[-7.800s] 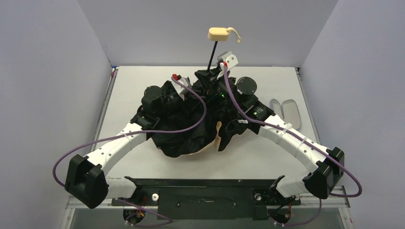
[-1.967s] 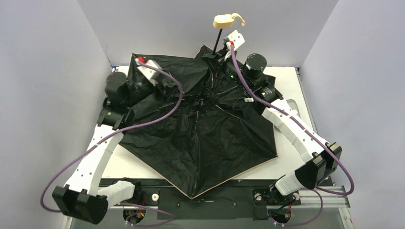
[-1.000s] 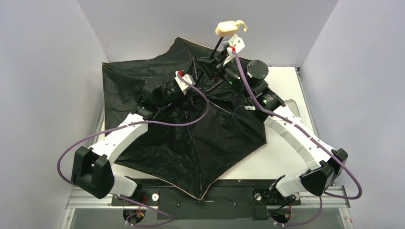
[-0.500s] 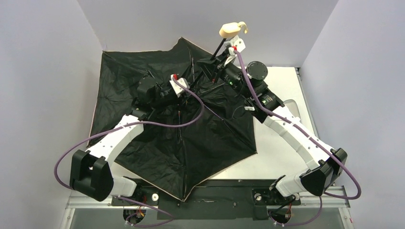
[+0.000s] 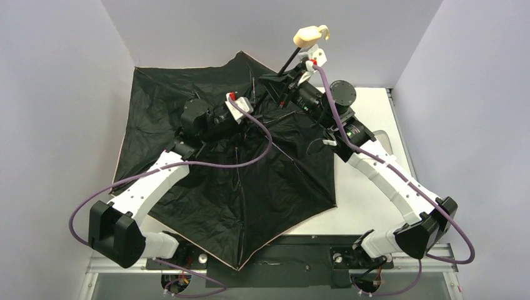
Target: Open the umbrella
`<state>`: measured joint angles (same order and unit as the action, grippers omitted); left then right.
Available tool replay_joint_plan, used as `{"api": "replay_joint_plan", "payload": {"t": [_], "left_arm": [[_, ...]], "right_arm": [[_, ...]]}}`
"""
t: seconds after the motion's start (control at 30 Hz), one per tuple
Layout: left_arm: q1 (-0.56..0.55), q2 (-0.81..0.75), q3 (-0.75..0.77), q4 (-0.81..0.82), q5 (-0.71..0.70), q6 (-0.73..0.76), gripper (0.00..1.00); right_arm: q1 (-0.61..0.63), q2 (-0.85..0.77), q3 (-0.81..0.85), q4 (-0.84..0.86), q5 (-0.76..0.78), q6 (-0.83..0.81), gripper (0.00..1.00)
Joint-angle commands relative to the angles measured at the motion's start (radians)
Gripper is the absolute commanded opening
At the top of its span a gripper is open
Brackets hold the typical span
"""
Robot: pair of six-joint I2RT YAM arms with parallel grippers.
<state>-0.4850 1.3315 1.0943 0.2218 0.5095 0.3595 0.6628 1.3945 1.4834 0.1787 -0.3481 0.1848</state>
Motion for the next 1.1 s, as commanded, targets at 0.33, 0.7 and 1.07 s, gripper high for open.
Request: {"api": "replay_joint_plan", "payload": {"t": [0.33, 0.7, 1.07], "left_arm": [[0.001, 0.020, 0.078, -0.040, -0.009, 0.055, 0.12], [0.182, 0.111, -0.022, -0.137, -0.072, 0.122, 0.18], [0.244, 0.131, -0.005, -0.151, -0.132, 0.209, 0.00]], "right_arm": [[0.010, -0.040, 0.047, 0.123, -0.024, 0.017, 0.00], [0.008, -0.059, 0.112, 0.130, -0.039, 0.050, 0.00], [0.006, -0.098, 0.030, 0.117, -0.054, 0.016, 0.00]]}}
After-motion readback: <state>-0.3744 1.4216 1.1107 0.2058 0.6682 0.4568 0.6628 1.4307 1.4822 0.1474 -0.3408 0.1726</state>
